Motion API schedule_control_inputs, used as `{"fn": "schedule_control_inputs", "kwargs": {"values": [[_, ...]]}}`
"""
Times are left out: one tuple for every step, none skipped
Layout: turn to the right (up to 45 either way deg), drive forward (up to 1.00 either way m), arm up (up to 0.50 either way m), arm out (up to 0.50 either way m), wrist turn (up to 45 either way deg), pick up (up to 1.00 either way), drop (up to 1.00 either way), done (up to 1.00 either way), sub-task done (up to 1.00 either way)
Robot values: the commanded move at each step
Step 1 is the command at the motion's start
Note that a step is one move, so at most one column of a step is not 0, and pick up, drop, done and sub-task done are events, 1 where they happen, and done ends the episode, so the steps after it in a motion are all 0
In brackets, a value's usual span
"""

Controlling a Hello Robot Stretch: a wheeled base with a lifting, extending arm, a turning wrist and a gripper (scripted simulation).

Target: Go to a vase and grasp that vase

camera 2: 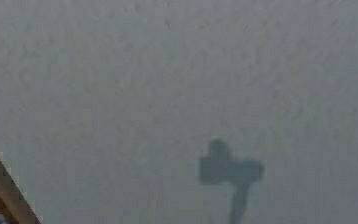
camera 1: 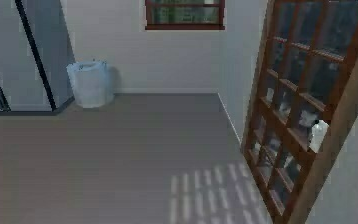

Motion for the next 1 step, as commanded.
{"fn": "schedule_control_inputs", "kwargs": {"values": [[-45.0, 0.00, 0.00, 0.00, 0.0, 0.00, 0.00, 0.00, 0.00]]}}
